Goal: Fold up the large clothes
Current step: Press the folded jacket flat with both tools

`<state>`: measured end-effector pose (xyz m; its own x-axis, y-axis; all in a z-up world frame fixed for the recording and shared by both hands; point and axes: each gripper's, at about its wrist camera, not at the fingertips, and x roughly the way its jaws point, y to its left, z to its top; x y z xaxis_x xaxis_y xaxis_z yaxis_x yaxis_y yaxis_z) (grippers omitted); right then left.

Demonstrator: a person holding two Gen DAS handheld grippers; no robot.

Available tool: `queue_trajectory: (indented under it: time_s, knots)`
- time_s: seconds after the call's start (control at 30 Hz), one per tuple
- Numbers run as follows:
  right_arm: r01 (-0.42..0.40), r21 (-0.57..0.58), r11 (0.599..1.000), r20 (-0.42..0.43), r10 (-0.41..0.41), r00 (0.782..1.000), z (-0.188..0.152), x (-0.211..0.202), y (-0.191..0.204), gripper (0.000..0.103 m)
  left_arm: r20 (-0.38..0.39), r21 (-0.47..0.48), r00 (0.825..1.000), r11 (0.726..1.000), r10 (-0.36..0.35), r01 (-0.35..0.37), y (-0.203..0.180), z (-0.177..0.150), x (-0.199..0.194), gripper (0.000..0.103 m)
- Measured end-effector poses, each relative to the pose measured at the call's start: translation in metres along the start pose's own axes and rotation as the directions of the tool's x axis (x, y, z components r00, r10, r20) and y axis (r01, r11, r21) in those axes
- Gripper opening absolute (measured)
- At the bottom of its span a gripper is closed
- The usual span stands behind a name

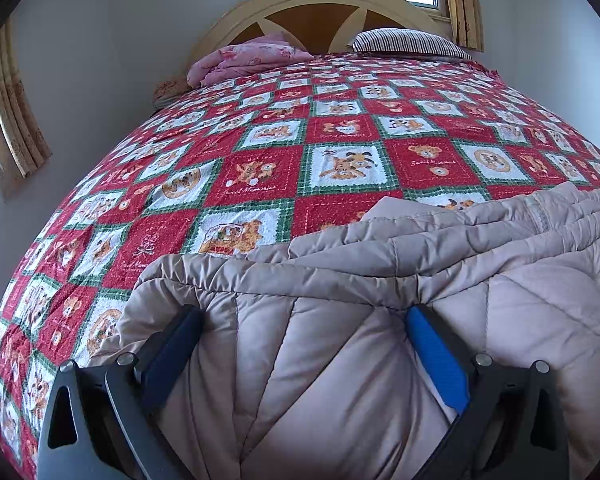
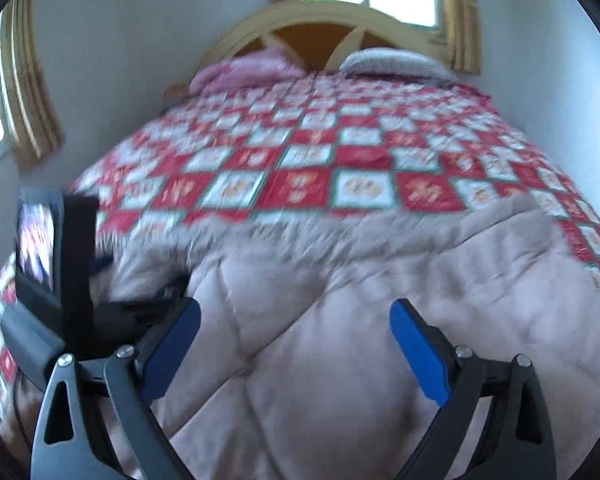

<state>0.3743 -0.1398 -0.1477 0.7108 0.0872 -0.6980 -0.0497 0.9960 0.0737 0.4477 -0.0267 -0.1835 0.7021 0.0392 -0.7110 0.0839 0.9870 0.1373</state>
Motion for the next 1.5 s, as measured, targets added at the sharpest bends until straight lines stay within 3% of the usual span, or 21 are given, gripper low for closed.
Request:
queue_trajectory:
  time_s: [0.17, 0.4, 0.57, 0.7, 0.77, 0.9, 1.0, 1.1, 1.17, 1.33, 1.43, 1.5]
  knots:
    - [0.026, -0.002, 1.000, -0.040, -0.026, 0.999, -0.015, 0.030, -0.007, 0.099, 0.000, 0.000, 1.000, 1.000, 0.001, -0.001, -0.001, 0.000, 0.000, 0.102]
    - [0.050, -0.038, 0.998, -0.065, -0.052, 0.996, -0.024, 0.039, -0.006, 0.103, -0.002, -0.027, 0.999, 0.999, -0.035, 0.035, 0.007, 0.002, -0.013, 0.102]
    - [0.044, -0.034, 0.998, -0.075, -0.046, 0.996, -0.024, 0.042, -0.008, 0.103, 0.077, -0.071, 0.986, 0.986, -0.145, 0.150, 0.044, -0.010, -0.091, 0.102]
    - [0.040, -0.030, 0.999, -0.071, -0.042, 0.997, -0.024, 0.042, -0.007, 0.103, 0.113, -0.084, 0.988, 0.990, -0.107, 0.117, 0.086, -0.052, -0.154, 0.102]
    - [0.038, -0.028, 0.999, -0.066, -0.039, 0.997, -0.024, 0.041, -0.006, 0.103, 0.106, -0.158, 0.991, 0.982, -0.086, 0.102, 0.116, -0.087, -0.179, 0.102]
    - [0.043, -0.031, 0.999, -0.059, -0.045, 0.997, -0.024, 0.039, -0.005, 0.103, 0.081, -0.352, 0.988, 0.923, -0.134, 0.154, 0.145, -0.154, -0.204, 0.102]
    - [0.042, -0.030, 0.999, -0.055, -0.043, 0.998, -0.024, 0.038, -0.005, 0.103, 0.110, -0.442, 0.965, 0.857, -0.240, 0.264, 0.134, -0.187, -0.204, 0.102]
    - [0.047, -0.032, 0.998, -0.053, -0.048, 0.997, -0.025, 0.037, -0.005, 0.103, 0.127, -0.500, 0.937, 0.795, -0.325, 0.344, 0.119, -0.192, -0.184, 0.102]
    - [0.050, -0.032, 0.998, -0.052, -0.052, 0.997, -0.025, 0.036, -0.005, 0.103, 0.133, -0.545, 0.937, 0.766, -0.323, 0.341, 0.113, -0.187, -0.169, 0.102]
    - [0.050, -0.032, 0.998, -0.050, -0.051, 0.997, -0.025, 0.036, -0.005, 0.103, 0.217, -0.617, 0.911, 0.673, -0.352, 0.407, 0.118, -0.175, -0.143, 0.102]
    - [0.043, -0.027, 0.999, -0.046, -0.044, 0.998, -0.025, 0.035, -0.005, 0.103, 0.263, -0.642, 0.900, 0.633, -0.349, 0.433, 0.123, -0.169, -0.136, 0.102]
    - [0.039, -0.024, 0.999, -0.045, -0.040, 0.998, -0.025, 0.034, -0.005, 0.103, 0.275, -0.645, 0.899, 0.628, -0.342, 0.436, 0.122, -0.164, -0.132, 0.102]
